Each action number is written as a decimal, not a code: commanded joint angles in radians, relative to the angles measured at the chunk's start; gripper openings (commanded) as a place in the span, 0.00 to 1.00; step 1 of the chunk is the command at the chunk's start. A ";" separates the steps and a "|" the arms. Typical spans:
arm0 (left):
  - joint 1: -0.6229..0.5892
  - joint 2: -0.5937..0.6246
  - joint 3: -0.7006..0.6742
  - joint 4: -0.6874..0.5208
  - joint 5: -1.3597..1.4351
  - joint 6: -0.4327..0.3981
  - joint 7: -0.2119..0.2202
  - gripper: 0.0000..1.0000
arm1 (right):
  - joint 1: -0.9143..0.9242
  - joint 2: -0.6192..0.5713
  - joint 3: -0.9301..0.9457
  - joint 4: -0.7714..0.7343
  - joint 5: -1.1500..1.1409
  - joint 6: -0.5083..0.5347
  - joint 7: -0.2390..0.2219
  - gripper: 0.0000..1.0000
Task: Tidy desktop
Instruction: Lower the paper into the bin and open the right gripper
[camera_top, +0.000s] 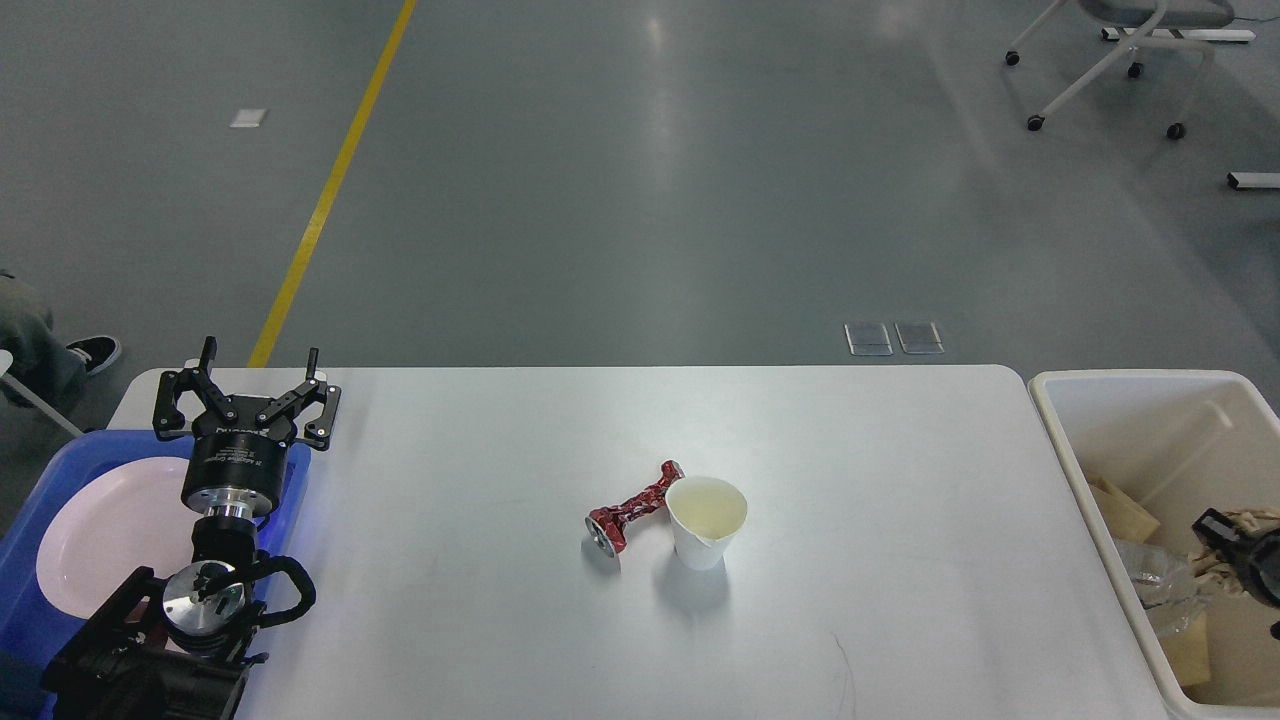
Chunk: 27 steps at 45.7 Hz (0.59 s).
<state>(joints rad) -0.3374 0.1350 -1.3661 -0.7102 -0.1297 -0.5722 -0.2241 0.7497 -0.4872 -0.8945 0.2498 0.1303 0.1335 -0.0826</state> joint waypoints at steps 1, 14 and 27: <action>0.000 0.000 0.001 0.000 0.001 0.000 0.000 0.96 | -0.105 0.096 0.026 -0.095 0.003 -0.098 -0.003 0.00; 0.000 0.000 -0.001 0.000 -0.001 0.000 0.000 0.96 | -0.162 0.174 0.026 -0.104 0.006 -0.218 -0.048 0.00; 0.000 0.000 -0.001 0.000 -0.001 0.000 0.000 0.96 | -0.181 0.174 0.028 -0.103 0.008 -0.219 -0.048 0.00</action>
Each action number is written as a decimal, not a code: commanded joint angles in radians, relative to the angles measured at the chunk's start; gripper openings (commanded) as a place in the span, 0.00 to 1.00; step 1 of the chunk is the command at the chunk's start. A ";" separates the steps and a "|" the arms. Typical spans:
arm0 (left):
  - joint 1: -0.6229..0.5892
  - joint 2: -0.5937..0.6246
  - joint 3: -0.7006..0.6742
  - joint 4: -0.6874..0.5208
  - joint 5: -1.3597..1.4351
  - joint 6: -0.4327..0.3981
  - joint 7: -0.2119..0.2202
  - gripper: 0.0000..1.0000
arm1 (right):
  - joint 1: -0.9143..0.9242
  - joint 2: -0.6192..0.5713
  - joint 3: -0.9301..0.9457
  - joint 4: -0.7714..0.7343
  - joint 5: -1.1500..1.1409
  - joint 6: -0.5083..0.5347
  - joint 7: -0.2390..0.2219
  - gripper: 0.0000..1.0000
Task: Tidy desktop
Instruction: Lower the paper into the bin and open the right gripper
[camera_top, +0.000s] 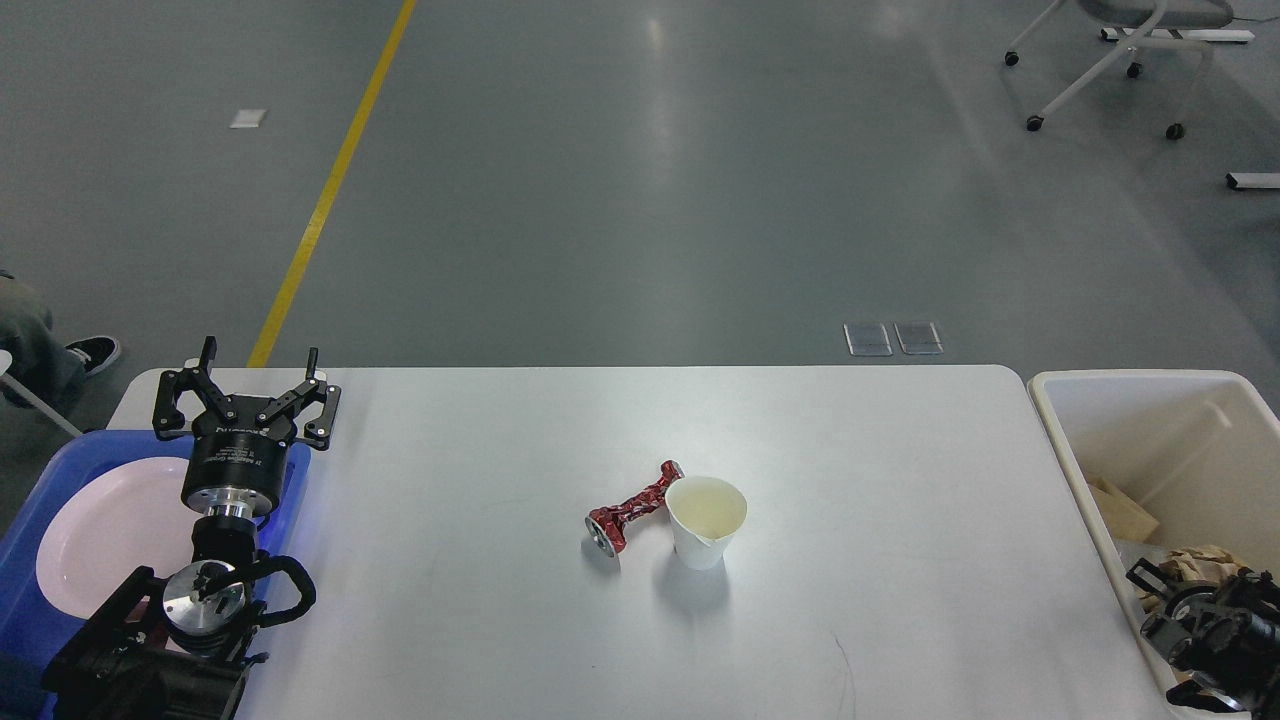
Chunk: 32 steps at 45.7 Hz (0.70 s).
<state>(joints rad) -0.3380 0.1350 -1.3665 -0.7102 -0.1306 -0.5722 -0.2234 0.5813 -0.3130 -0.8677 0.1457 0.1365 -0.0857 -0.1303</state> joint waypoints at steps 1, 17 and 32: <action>0.001 0.000 0.000 0.000 0.000 0.000 -0.001 0.96 | -0.015 -0.001 0.001 0.002 0.002 -0.002 0.001 0.00; 0.001 0.000 0.000 0.000 0.000 0.000 -0.001 0.96 | -0.014 0.000 0.004 0.012 0.003 -0.195 0.003 1.00; 0.001 0.000 0.000 0.000 0.000 0.000 -0.001 0.96 | -0.015 -0.001 0.004 0.017 -0.008 -0.193 0.005 1.00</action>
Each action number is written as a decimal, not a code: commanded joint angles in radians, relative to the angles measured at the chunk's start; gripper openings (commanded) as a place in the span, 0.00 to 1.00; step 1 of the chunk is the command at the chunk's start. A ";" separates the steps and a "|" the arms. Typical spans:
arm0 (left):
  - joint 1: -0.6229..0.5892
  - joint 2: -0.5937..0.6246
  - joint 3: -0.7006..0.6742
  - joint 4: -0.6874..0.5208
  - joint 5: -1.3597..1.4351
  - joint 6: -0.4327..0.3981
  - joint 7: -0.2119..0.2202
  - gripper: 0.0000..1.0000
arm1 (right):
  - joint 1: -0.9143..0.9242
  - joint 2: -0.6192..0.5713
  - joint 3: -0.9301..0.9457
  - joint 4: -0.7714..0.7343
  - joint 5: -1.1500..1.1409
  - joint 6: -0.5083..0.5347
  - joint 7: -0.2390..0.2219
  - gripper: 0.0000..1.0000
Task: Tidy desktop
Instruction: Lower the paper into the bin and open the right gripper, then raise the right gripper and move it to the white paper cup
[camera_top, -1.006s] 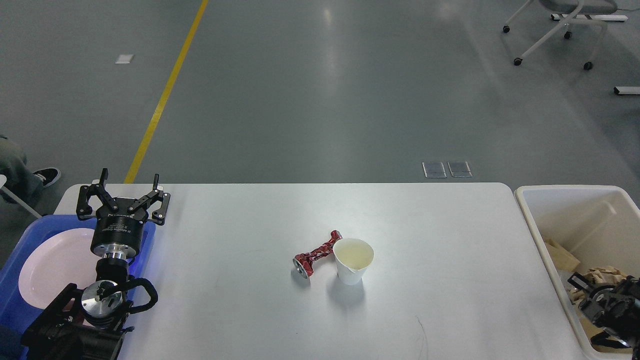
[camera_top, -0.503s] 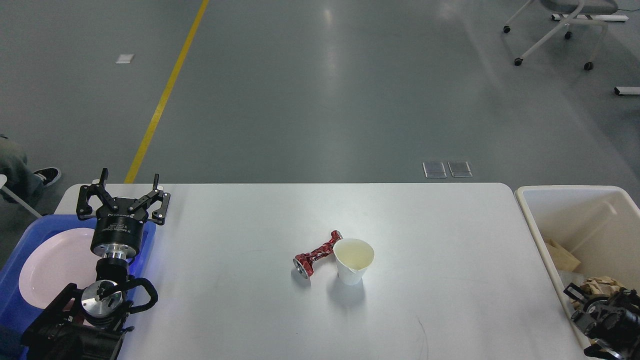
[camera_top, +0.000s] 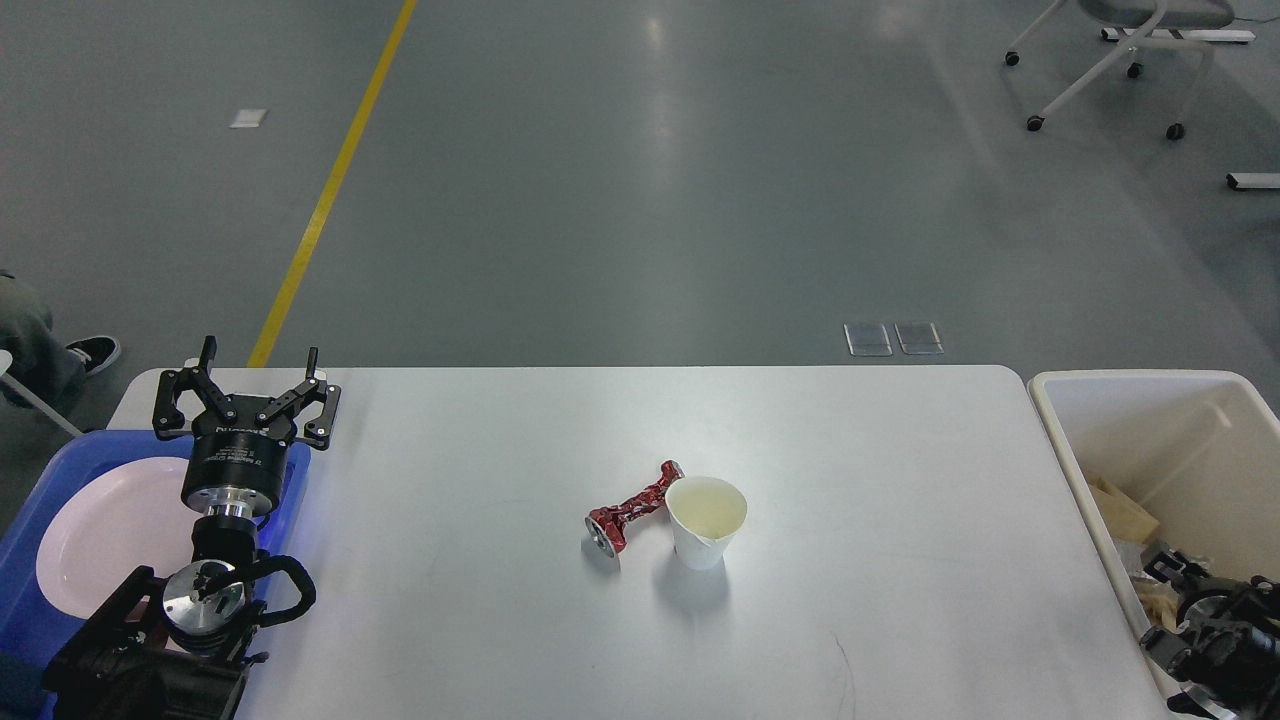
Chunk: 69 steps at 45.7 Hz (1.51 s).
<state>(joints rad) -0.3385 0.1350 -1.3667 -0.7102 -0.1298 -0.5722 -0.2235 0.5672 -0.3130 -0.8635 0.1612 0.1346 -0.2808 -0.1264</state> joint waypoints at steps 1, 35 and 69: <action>0.001 0.000 0.000 0.000 -0.001 0.000 0.000 0.96 | -0.001 -0.002 0.000 0.003 -0.007 0.002 0.001 1.00; 0.001 0.000 0.000 0.000 -0.001 0.000 0.000 0.96 | 0.752 -0.181 -0.133 0.590 -0.326 0.624 -0.085 1.00; 0.001 0.000 0.001 0.000 -0.001 0.000 0.001 0.96 | 1.759 -0.011 -0.384 1.265 -0.118 1.167 -0.087 1.00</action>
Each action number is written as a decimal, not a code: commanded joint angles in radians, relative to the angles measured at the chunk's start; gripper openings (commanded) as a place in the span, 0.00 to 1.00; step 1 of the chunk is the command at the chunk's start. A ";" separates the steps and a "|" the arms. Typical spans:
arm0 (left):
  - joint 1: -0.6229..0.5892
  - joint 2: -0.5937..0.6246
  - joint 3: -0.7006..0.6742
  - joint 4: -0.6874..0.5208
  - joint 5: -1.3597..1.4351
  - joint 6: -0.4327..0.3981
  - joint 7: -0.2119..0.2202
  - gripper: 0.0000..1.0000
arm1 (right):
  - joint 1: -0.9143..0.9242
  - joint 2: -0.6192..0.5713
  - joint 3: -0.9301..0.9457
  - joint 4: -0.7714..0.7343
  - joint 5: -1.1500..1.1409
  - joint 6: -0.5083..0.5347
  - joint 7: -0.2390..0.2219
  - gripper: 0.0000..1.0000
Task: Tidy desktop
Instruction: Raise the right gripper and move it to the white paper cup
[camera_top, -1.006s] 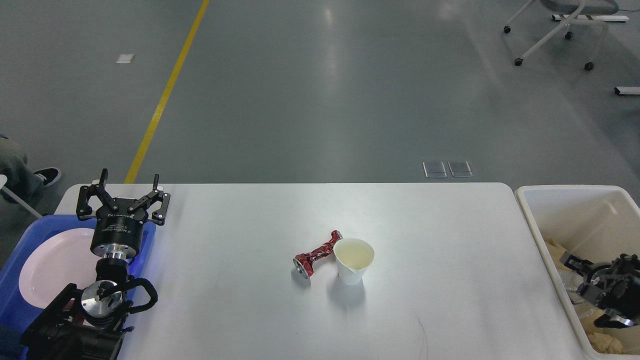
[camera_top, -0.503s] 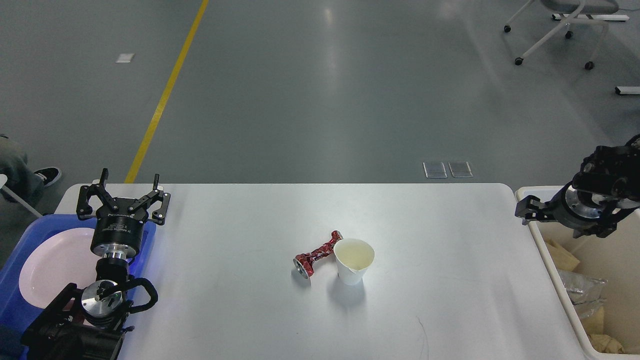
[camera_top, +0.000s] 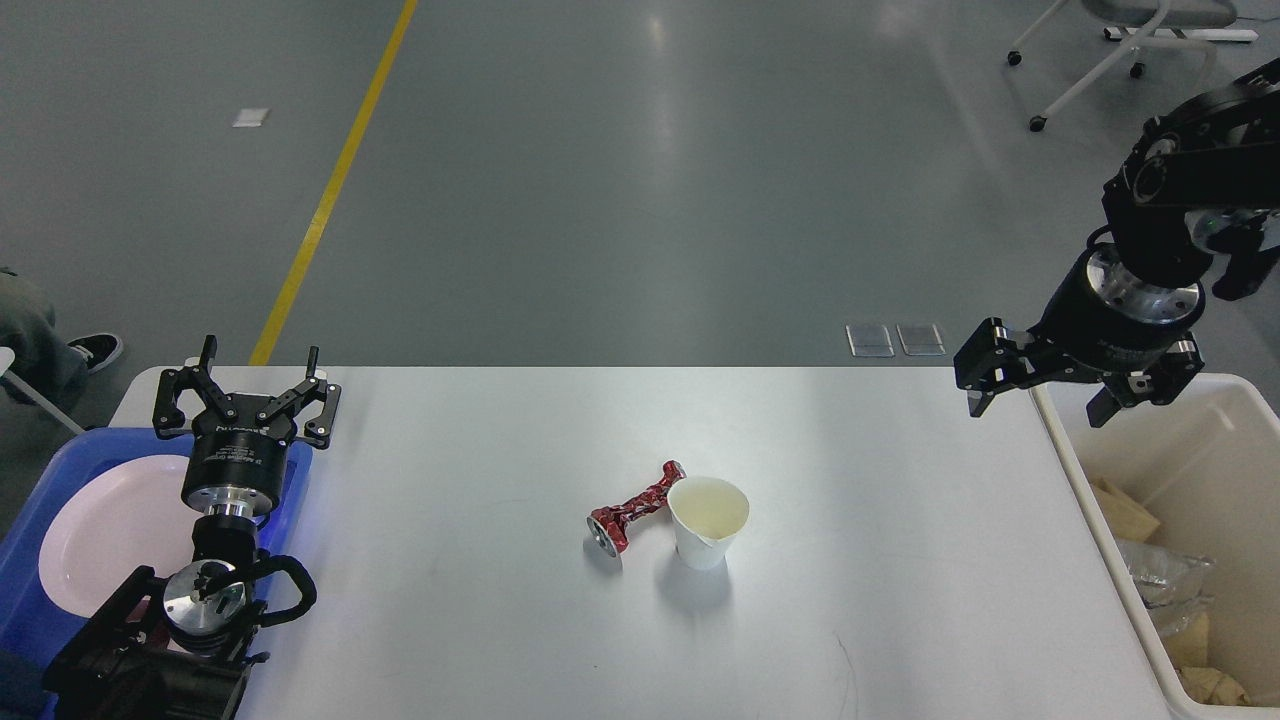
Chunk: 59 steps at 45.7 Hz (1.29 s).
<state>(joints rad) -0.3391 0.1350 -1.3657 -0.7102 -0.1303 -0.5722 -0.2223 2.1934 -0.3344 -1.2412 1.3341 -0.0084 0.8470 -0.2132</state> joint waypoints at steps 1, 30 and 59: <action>0.002 0.000 0.000 0.000 0.000 0.000 0.000 0.96 | 0.169 0.011 -0.004 0.120 0.025 0.040 0.000 1.00; 0.000 0.000 -0.001 0.000 0.000 0.000 0.000 0.96 | 0.514 0.097 0.003 0.370 0.242 -0.121 0.011 1.00; 0.000 0.000 -0.001 0.000 0.000 0.000 0.000 0.96 | 0.390 0.130 0.026 0.341 0.243 -0.245 0.011 1.00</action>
<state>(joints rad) -0.3390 0.1350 -1.3665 -0.7102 -0.1305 -0.5722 -0.2224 2.6517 -0.2263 -1.2352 1.6838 0.2321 0.6999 -0.2022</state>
